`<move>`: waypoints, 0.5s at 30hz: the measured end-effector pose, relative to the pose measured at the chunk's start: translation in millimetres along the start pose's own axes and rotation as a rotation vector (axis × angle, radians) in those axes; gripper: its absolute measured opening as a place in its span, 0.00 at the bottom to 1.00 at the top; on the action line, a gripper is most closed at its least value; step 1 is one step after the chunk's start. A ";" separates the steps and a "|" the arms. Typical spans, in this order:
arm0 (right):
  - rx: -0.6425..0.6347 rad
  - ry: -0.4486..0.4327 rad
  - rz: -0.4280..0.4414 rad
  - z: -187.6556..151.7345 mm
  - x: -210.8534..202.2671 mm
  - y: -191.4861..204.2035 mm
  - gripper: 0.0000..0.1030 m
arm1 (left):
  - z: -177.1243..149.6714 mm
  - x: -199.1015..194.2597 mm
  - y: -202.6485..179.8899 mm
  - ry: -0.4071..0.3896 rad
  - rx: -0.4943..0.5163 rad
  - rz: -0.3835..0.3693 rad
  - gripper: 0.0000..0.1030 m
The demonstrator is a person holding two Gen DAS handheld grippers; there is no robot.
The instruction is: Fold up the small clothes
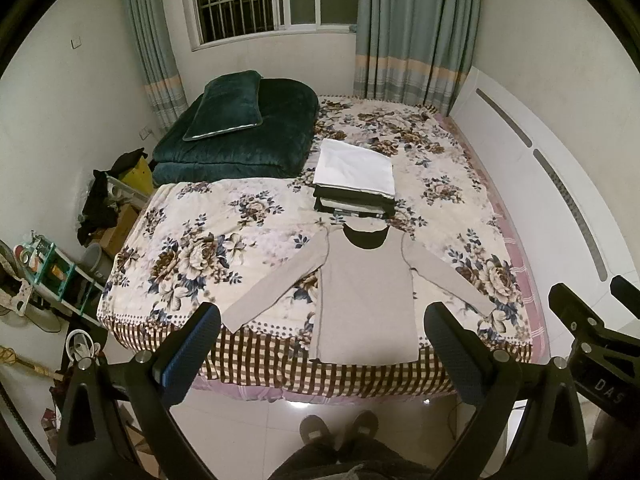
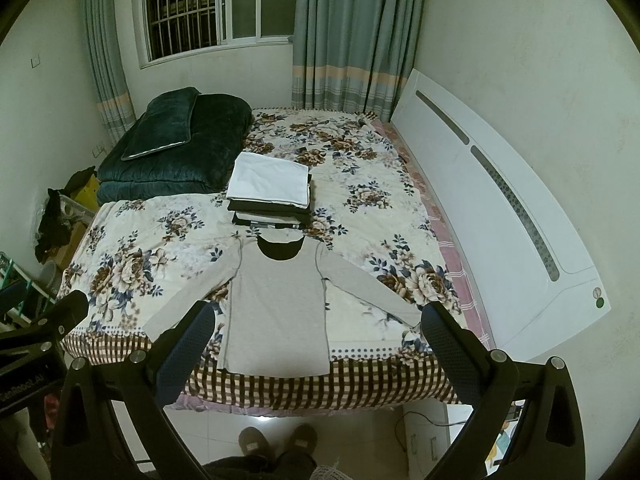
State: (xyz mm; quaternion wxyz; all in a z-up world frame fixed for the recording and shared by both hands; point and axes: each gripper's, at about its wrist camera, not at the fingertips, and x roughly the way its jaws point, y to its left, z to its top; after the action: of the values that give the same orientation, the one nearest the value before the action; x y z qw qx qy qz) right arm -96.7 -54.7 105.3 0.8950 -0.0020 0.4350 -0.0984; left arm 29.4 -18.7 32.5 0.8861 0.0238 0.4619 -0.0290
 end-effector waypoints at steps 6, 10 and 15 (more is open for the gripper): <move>0.005 0.002 0.002 -0.4 1.4 0.0 1.00 | 9.1 1.8 -7.2 0.003 0.001 -0.010 1.00; 0.045 0.016 0.011 5.8 4.6 -3.1 1.00 | 14.7 13.1 -12.0 -0.020 0.003 0.001 1.00; 0.179 0.075 0.018 0.4 52.2 -34.3 1.00 | 16.3 67.5 -9.0 -0.060 0.000 0.049 1.00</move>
State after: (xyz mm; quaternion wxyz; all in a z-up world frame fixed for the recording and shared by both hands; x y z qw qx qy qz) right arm -70.9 -97.7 68.0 0.8755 0.0854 0.4577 -0.1289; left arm 80.7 -30.8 -13.7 0.9000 0.0343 0.4345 -0.0078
